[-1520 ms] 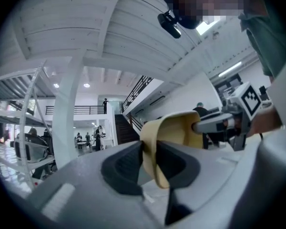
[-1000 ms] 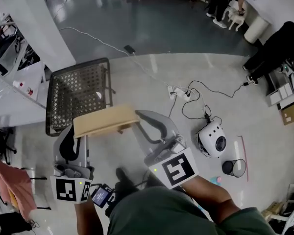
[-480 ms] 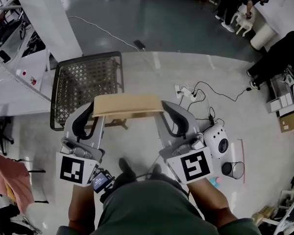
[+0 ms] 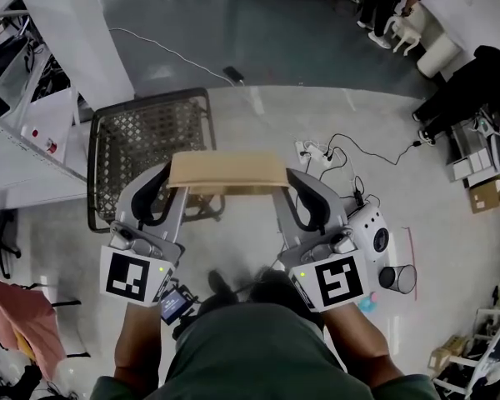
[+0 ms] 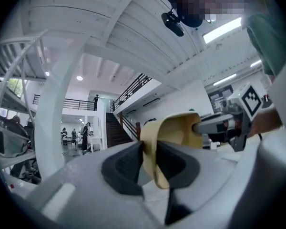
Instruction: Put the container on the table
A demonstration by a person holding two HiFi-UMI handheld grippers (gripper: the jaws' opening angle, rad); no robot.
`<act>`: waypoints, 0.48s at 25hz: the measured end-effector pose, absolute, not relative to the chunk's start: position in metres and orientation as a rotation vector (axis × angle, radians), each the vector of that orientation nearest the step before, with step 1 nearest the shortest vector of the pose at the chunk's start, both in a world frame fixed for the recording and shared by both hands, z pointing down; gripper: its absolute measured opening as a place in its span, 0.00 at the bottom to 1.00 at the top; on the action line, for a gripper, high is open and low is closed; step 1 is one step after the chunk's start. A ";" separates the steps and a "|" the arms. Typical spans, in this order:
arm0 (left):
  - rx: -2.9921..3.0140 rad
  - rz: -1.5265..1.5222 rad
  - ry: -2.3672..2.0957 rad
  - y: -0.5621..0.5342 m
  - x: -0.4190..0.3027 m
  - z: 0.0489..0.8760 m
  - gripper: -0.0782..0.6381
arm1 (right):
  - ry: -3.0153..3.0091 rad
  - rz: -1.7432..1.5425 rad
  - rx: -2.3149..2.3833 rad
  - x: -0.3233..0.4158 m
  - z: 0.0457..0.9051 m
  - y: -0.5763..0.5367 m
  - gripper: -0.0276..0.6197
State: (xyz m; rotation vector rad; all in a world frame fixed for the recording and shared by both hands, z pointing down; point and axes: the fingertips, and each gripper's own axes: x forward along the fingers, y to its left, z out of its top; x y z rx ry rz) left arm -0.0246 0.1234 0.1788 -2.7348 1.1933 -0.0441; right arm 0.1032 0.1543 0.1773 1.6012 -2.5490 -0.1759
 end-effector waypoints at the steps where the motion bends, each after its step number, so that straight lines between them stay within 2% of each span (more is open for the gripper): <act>1: -2.739 -0.045 1.195 0.119 -0.025 0.180 0.21 | -2.548 -0.173 1.598 0.103 0.178 0.150 0.13; 12: -2.686 -0.159 1.322 0.057 0.002 0.193 0.22 | -2.656 -0.107 1.487 0.133 0.194 0.076 0.13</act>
